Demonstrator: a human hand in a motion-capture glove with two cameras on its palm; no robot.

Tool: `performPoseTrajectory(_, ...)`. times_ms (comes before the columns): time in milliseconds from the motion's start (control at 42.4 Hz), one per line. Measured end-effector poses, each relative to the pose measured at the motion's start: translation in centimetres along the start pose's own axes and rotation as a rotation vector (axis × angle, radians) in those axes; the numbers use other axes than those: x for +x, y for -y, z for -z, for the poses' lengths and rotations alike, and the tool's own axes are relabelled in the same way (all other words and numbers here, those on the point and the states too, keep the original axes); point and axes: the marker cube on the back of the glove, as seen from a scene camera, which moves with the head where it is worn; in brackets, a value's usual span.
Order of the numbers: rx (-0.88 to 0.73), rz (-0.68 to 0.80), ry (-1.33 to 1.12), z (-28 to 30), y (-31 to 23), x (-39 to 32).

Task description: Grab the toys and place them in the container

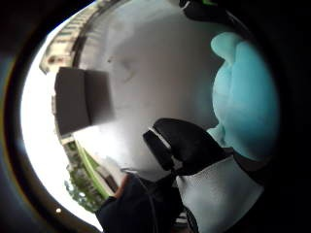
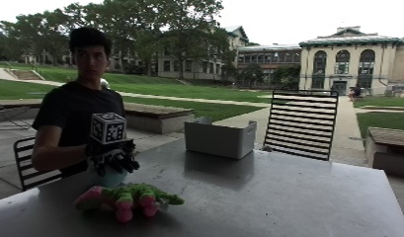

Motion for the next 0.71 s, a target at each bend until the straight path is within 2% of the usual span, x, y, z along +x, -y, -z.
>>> performPoseTrajectory(306, -0.103, 0.015, -0.044, -3.5, 0.7, 2.7)
performPoseTrajectory(707, 0.01, -0.019, 0.159, -3.6, 0.8, 6.5)
